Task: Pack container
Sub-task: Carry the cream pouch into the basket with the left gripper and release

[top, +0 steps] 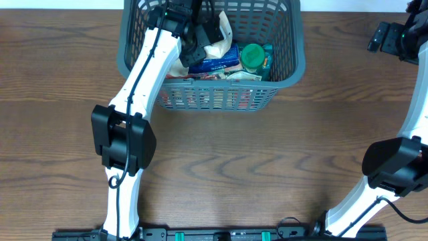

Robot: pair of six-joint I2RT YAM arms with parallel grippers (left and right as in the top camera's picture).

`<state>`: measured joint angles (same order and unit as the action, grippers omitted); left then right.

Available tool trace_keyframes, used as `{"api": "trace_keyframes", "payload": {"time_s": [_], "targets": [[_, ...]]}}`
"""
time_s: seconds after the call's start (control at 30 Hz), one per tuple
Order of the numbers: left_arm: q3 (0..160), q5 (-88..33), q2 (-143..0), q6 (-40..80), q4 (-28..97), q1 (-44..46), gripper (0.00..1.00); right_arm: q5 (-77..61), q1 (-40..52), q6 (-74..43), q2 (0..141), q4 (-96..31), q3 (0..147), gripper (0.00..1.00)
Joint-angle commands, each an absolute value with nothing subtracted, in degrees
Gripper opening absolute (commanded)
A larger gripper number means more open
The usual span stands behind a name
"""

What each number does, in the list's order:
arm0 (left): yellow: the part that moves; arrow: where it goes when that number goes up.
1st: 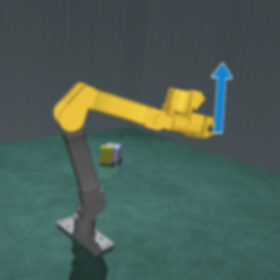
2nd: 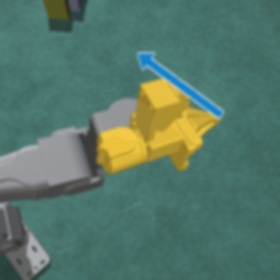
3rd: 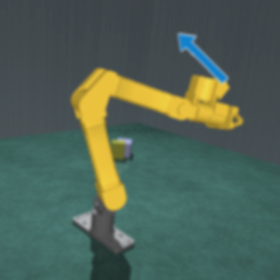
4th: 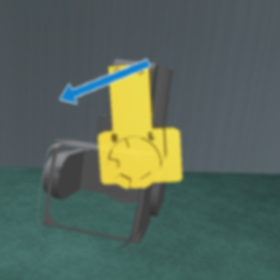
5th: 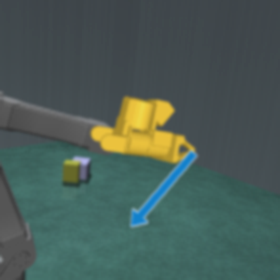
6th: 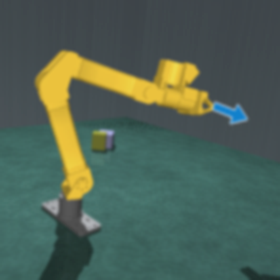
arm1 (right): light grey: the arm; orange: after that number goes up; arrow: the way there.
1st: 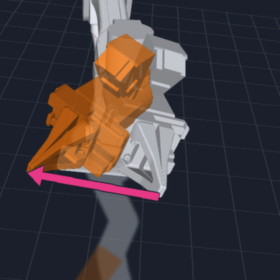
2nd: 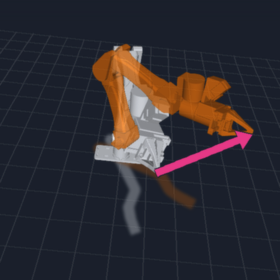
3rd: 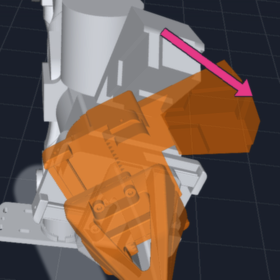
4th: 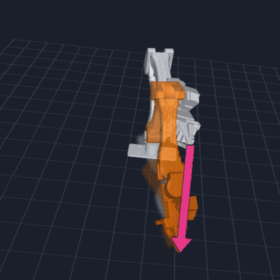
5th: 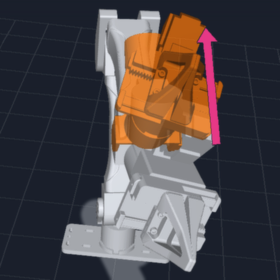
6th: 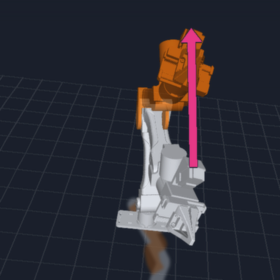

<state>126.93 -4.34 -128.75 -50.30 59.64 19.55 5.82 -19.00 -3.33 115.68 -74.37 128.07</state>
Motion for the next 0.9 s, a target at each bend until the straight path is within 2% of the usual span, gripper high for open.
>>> {"api": "trace_keyframes", "payload": {"time_s": [0.0,0.07,0.17,0.27,0.43,0.53,0.63,0.73,0.87], "targets": [[125.78,-4.99,-130.37,-48.77,60.1,18.57,0.76,5.78,-18.68,-2.46,115.5,-74.43,128.07,0.99],[125.78,-4.97,-129.95,-48.77,60.18,18.28,0.77,5.76,-18.68,-2.46,115.5,-74.41,128.07,0.99],[125.8,-4.91,-128.31,-48.77,60.16,18.17,0.86,5.76,-18.65,-2.44,115.5,-74.3,128.07,0.99],[125.91,-3.29,-124.9,-47.0,60.07,17.85,0.9,4.6,-18.65,-2.0,115.5,-72.23,128.09,0.99],[126.23,0.05,-117.1,-37.43,60.1,15.14,0.96,-4.4,-18.15,-0.67,115.5,-60.99,128.2,0.99],[126.23,0.03,-111.63,-30.94,60.18,11.79,1.0,-10.13,-16.45,4.86,115.5,-52.71,128.2,0.99],[126.23,0.03,-107.37,-25.5,61.12,7.7,1.0,-10.57,-13.89,7.05,115.46,-46.3,128.38,0.99],[126.23,0.05,-104.09,-20.62,64.18,3.11,0.99,-8.71,-11.51,7.25,115.37,-47.07,129.64,0.99],[126.21,0.03,-100.79,-16.1,67.9,-2.94,0.99,-4.08,-9.5,7.25,114.67,-54.54,130.89,0.99]]}}
